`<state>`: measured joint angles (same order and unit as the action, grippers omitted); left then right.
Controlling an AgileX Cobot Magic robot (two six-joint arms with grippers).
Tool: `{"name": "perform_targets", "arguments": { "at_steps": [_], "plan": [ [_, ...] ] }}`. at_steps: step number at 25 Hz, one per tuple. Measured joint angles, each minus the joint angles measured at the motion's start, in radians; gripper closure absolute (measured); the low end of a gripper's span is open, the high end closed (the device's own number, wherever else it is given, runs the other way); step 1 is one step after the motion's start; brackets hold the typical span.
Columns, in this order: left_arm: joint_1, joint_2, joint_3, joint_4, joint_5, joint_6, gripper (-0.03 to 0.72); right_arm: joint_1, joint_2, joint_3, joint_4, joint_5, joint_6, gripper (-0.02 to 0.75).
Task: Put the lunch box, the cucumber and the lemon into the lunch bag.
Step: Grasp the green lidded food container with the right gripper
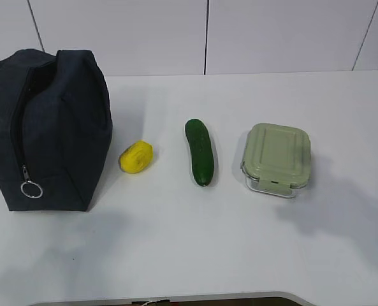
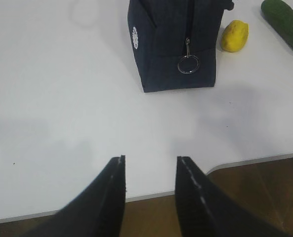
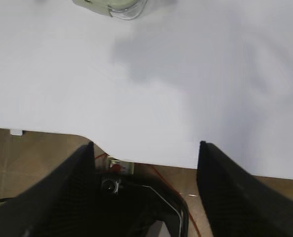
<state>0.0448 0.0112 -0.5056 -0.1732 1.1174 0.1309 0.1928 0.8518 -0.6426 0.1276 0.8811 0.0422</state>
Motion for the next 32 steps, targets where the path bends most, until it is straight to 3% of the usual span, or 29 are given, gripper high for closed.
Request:
{"name": "perform_targets", "arguments": {
  "at_steps": [12, 17, 26, 32],
  "plan": [
    [0.0, 0.0, 0.0, 0.002, 0.0, 0.002, 0.446, -0.012, 0.368, -0.206, 0.278, -0.055, -0.174, 0.225],
    [0.0, 0.0, 0.0, 0.002, 0.0, 0.002, 0.446, -0.098, 0.478, -0.24, 0.432, -0.055, -0.305, 0.225],
    [0.0, 0.0, 0.0, 0.002, 0.0, 0.002, 0.446, -0.334, 0.652, -0.244, 0.908, 0.124, -0.697, 0.225],
    [0.0, 0.0, 0.0, 0.002, 0.0, 0.002, 0.446, -0.375, 0.777, -0.278, 1.004, 0.205, -0.846, 0.225]
  ]
}}
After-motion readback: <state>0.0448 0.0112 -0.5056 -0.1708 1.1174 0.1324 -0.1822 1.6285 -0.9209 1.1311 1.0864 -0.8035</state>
